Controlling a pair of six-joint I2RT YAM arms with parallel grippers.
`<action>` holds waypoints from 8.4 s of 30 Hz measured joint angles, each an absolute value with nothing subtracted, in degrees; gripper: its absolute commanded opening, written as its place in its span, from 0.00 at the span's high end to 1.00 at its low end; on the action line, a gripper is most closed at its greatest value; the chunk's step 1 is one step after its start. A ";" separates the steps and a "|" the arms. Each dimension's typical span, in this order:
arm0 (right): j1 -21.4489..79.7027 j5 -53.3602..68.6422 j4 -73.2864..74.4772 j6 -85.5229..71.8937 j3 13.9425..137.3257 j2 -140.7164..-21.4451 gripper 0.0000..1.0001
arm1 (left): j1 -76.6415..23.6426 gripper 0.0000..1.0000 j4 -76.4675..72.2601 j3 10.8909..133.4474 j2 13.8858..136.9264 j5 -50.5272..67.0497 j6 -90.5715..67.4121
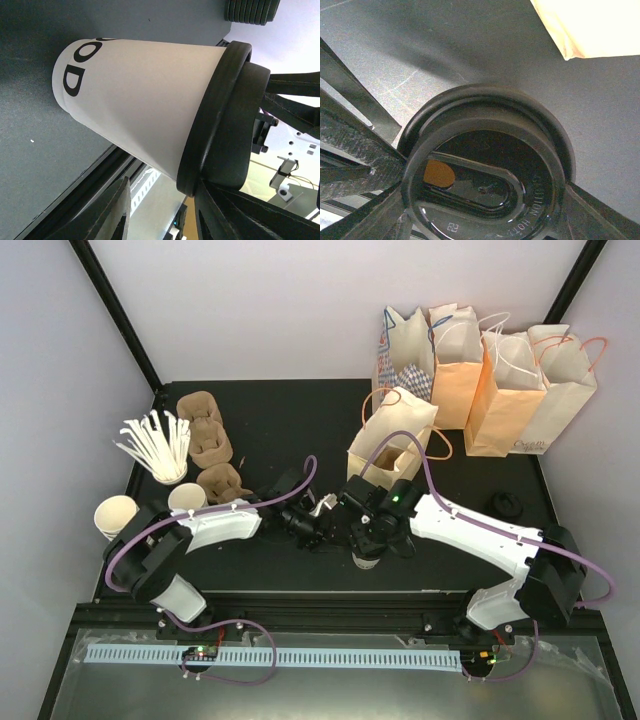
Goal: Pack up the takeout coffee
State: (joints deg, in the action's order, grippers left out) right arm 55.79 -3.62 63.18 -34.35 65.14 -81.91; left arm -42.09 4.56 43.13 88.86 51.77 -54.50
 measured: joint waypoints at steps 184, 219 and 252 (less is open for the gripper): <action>60.23 1.30 66.52 -70.41 84.86 -102.21 0.44 | -38.59 0.72 -33.67 14.70 75.81 50.24 -72.55; 60.18 -1.50 60.40 -12.08 73.93 -91.33 0.56 | -24.43 0.40 17.85 25.19 54.43 43.27 -60.05; 59.57 -1.10 51.37 -1.58 69.95 -89.38 0.58 | -27.99 0.78 -3.27 30.96 76.36 53.56 -56.47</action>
